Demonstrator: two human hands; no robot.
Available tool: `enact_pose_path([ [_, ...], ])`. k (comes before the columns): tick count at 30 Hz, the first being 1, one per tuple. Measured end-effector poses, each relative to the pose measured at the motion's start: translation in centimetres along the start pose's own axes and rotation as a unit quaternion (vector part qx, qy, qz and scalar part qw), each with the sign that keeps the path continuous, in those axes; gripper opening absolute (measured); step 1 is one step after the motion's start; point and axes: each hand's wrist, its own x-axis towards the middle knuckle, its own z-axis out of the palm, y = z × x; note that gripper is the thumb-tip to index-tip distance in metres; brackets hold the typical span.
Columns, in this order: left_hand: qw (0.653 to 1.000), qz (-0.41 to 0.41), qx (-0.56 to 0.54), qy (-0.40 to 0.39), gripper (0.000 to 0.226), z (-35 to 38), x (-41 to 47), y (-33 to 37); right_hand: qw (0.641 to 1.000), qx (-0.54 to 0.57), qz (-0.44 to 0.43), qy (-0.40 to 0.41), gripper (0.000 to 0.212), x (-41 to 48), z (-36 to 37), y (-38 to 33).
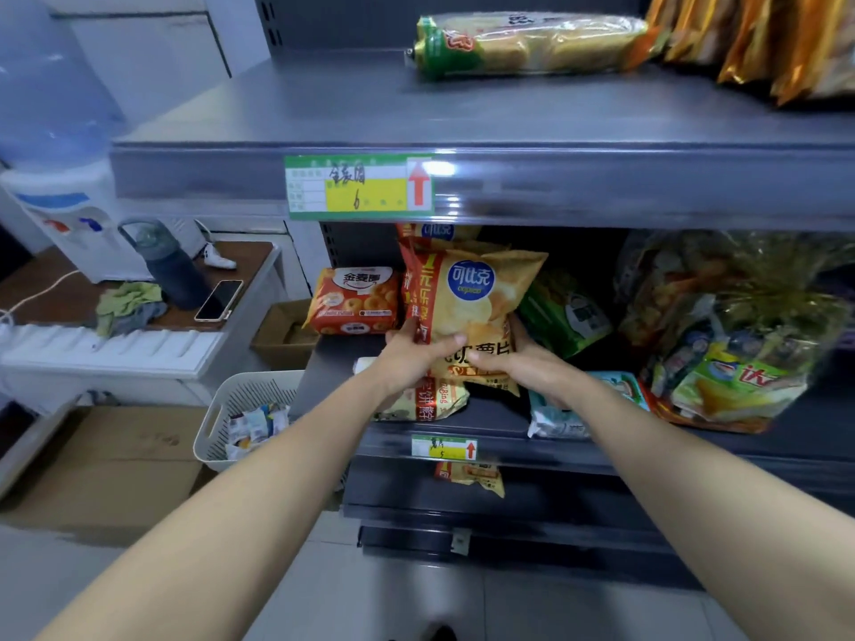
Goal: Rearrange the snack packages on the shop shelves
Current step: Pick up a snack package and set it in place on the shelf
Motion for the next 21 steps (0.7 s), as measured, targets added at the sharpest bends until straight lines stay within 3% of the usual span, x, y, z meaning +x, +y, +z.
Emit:
enact_pose_path([
  [5,1.000,0.014,-0.008,-0.013,0.074,0.5,0.2,0.0,0.999,0.039,-0.029,0.007,0.061,-0.1,0.5,-0.2],
  [7,1.000,0.014,-0.018,-0.009,0.068,-0.1,-0.2,-0.3,0.997,0.070,-0.039,-0.010,0.051,0.1,1.5,-0.3],
  [14,0.999,0.015,0.002,0.030,0.090,-3.7,-1.9,-1.7,0.991,0.094,-0.064,-0.069,0.043,1.0,5.3,-1.0],
  [18,0.999,0.013,-0.010,0.048,0.093,-4.4,-2.4,-1.9,0.992,0.093,-0.062,-0.063,0.071,0.9,5.8,-1.8],
  [21,0.999,0.024,-0.011,0.048,0.085,-3.5,-2.1,-1.3,0.993,0.086,-0.063,-0.048,0.066,0.4,4.7,-1.8],
])
